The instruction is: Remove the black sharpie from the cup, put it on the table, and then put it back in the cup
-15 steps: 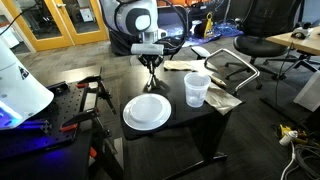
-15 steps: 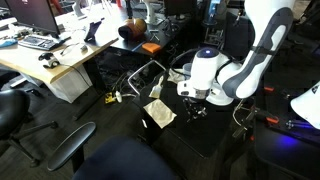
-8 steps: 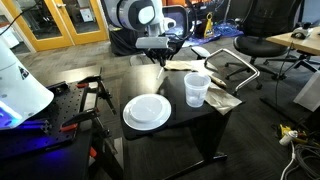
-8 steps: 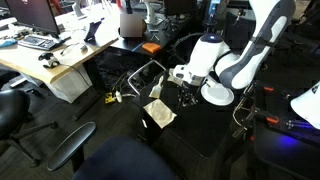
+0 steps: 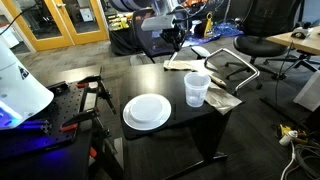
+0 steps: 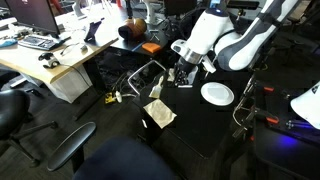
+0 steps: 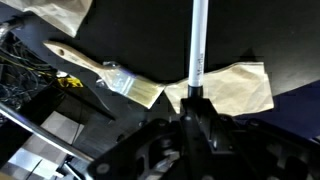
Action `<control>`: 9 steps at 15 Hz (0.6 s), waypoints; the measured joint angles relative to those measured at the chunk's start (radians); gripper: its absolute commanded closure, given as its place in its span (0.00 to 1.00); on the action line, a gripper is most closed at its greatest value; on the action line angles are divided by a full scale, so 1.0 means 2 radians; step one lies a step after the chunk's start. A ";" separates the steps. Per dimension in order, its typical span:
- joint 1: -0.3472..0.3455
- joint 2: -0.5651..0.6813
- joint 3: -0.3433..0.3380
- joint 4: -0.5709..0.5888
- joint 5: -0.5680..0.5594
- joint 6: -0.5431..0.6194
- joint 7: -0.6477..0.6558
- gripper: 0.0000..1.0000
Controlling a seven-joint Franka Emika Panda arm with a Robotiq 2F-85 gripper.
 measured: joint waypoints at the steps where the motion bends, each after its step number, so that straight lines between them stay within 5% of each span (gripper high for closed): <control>1: 0.007 -0.011 -0.013 -0.001 0.000 0.000 0.017 0.96; 6: 0.054 -0.056 -0.090 -0.010 0.000 0.013 0.107 0.96; 9: 0.115 -0.069 -0.173 -0.015 -0.010 0.033 0.173 0.96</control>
